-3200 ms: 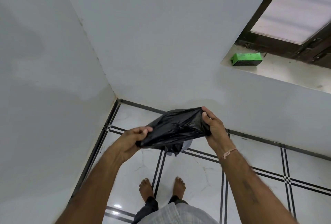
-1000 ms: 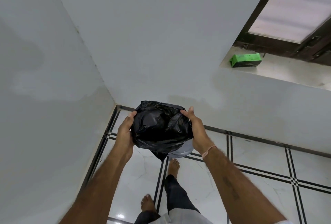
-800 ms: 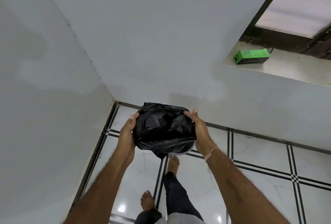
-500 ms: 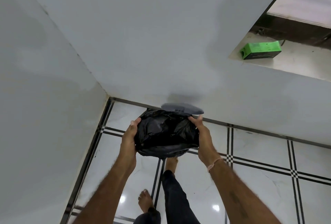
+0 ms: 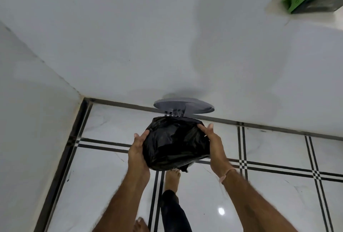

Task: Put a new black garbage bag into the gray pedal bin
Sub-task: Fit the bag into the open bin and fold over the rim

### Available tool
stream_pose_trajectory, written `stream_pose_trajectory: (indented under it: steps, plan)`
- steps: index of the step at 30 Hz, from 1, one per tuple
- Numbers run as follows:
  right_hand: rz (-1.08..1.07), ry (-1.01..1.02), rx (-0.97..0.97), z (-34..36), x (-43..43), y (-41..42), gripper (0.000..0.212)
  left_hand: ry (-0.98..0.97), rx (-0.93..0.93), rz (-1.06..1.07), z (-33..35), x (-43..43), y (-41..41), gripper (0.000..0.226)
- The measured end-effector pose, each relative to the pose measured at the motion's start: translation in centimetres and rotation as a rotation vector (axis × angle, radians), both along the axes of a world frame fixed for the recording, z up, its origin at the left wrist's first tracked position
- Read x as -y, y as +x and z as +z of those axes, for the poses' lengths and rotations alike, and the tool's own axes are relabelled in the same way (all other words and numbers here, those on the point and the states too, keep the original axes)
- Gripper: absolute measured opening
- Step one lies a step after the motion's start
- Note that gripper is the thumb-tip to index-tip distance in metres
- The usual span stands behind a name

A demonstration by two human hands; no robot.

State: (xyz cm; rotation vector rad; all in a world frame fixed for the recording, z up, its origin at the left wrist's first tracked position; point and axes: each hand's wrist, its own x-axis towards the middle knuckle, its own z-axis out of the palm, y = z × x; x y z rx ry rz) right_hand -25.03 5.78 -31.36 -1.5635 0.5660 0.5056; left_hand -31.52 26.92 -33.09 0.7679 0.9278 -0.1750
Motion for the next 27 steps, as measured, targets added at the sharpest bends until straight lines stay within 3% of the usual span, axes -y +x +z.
stream_pose_trajectory:
  steps: [8, 12, 19, 21, 24, 25, 27]
  plan:
    - [0.01, -0.052, -0.008, -13.9, 1.1, 2.4, 0.046, 0.027, 0.039, -0.049, -12.4, 0.2, 3.9, 0.049]
    - [-0.006, -0.048, -0.041, -20.7, 2.0, 3.0, 0.049, 0.093, -0.017, -0.072, -20.3, -1.3, 3.4, 0.024]
    - [-0.209, 0.025, 0.025, -24.0, 3.4, 3.7, 0.028, -0.039, -0.107, 0.013, -25.1, -3.2, 2.8, 0.017]
    - [-0.156, -0.004, 0.06, -24.3, 3.6, 3.8, 0.022, 0.267, -0.162, -0.122, -24.4, -2.2, 3.4, 0.011]
    - [0.023, -0.089, 0.118, -24.6, 3.2, 3.9, 0.02, 1.15, -0.054, -0.456, -23.6, -0.8, 4.3, 0.033]
    - [0.062, -0.093, 0.128, -24.6, 3.0, 4.0, 0.021, 1.274, 0.047, -0.523, -23.2, -0.2, 5.1, 0.039]
    - [0.116, -0.065, 0.139, -24.3, 2.6, 4.2, 0.022, 1.284, 0.195, -0.678, -22.5, 0.7, 7.2, 0.052]
